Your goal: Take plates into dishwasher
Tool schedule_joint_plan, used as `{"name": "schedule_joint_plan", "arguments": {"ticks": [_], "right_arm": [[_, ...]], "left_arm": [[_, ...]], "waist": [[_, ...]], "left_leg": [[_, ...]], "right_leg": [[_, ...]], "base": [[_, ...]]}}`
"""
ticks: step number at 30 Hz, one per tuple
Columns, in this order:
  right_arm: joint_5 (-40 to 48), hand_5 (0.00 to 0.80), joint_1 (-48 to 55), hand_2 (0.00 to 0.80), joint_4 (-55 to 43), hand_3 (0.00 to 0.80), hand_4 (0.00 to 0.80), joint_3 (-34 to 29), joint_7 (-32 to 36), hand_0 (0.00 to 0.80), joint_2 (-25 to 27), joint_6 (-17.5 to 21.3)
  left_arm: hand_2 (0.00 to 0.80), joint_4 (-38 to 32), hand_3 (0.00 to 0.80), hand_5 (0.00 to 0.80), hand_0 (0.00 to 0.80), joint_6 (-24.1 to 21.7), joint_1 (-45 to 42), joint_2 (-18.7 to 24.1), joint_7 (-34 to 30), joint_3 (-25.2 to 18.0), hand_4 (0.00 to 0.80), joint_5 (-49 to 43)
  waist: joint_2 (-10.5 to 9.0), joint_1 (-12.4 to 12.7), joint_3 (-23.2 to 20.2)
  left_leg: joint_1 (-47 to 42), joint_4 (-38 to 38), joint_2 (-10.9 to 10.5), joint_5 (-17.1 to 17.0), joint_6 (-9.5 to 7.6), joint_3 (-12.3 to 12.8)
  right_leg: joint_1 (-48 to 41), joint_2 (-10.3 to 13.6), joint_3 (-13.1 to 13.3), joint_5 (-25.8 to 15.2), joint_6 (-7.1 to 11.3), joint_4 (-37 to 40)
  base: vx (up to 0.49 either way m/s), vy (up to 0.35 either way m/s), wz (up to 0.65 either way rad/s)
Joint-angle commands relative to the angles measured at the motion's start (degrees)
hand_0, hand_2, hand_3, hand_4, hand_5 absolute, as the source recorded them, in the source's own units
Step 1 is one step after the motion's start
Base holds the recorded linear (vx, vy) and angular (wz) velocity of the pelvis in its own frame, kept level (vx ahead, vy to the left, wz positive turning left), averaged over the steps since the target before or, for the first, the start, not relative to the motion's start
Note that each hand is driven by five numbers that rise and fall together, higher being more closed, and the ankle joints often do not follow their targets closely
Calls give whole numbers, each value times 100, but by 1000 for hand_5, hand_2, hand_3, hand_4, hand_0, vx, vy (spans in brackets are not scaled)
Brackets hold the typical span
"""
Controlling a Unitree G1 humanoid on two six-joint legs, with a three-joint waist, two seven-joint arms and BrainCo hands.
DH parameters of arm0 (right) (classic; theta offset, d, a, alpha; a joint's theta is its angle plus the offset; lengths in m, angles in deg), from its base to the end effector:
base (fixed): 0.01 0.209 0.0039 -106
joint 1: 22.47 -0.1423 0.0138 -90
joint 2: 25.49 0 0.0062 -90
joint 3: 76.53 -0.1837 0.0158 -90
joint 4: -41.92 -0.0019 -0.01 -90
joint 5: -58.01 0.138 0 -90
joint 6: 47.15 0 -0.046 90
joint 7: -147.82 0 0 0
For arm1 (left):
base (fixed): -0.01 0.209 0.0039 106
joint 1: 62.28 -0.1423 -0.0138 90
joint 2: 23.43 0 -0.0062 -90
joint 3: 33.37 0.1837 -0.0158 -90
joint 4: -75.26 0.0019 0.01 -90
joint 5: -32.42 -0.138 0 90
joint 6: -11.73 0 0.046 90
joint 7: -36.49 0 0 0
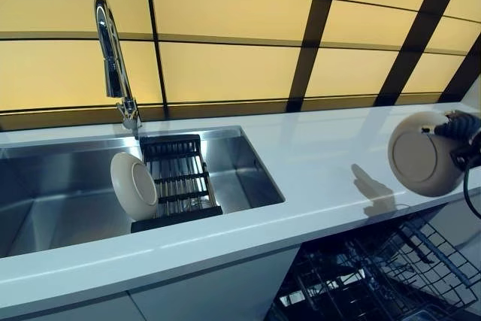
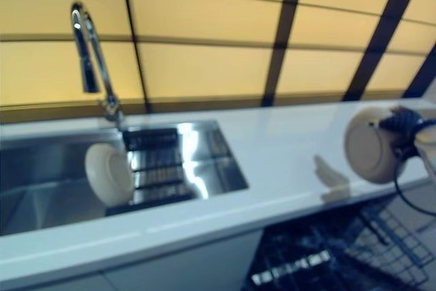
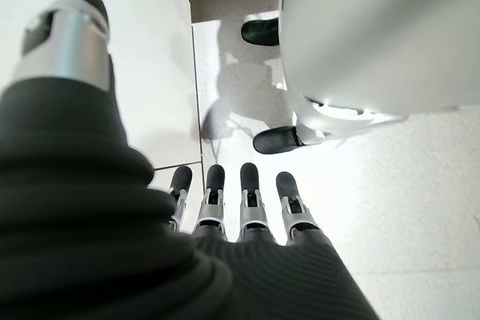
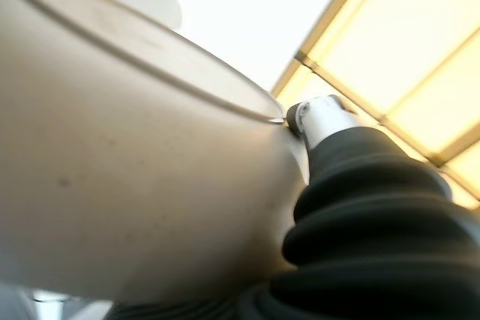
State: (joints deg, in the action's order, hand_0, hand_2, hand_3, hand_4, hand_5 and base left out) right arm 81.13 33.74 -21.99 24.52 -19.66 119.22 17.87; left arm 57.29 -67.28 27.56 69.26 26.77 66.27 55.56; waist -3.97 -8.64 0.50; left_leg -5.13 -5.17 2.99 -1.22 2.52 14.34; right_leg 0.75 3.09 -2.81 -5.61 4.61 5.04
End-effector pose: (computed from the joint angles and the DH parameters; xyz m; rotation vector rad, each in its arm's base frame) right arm 0.2518 -0.3677 0.2299 -0.6723 0.3475 -0.2461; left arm 0.0570 0.2528 -0.1110 -0.1107 1.4061 0.1810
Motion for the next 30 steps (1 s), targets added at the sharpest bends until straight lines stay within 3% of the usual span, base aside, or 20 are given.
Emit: {"name": "schedule_joint_plan", "arguments": {"ticks": [1, 14, 23, 30], "right_arm": [[-317, 800, 45, 800, -199, 800, 800, -442, 210, 800, 206, 302], [-929, 800, 1845, 800, -1019, 800, 800, -1352, 908, 800, -316, 317], [-961, 800, 2380, 800, -1678, 800, 800, -1524, 1258, 800, -557, 91], [-1136, 800, 2496, 800, -2260, 800, 800, -1315, 1162, 800, -1160, -144]], "left_arm": [[0, 123, 0, 0, 0, -1, 100, 231, -131, -238, 0, -338], [0, 88, 0, 0, 0, -124, 42, 182, -216, -421, 0, -406], [0, 52, 0, 0, 0, -113, 145, 178, -249, -414, 0, -423], [0, -42, 0, 0, 0, -144, 201, 104, -252, -371, 0, -247]], "waist": [[-188, -10, 175], [100, -277, 476], [197, -419, 568], [345, -451, 684]], "left_leg": [[-169, 17, -125, 372, -9, -189], [14, 17, -22, 266, 84, -55], [43, 17, 30, 231, 144, 13], [103, 17, 32, 198, 173, 18]], "right_leg": [[-37, 126, 200, -192, 503, -19], [124, 52, 247, -134, 416, -4], [152, 39, 230, -112, 400, -4], [194, 45, 236, -86, 378, -4]], "base": [[-34, -65, -15], [-53, -47, -7], [-32, -23, -1], [-42, 8, -2]]}}
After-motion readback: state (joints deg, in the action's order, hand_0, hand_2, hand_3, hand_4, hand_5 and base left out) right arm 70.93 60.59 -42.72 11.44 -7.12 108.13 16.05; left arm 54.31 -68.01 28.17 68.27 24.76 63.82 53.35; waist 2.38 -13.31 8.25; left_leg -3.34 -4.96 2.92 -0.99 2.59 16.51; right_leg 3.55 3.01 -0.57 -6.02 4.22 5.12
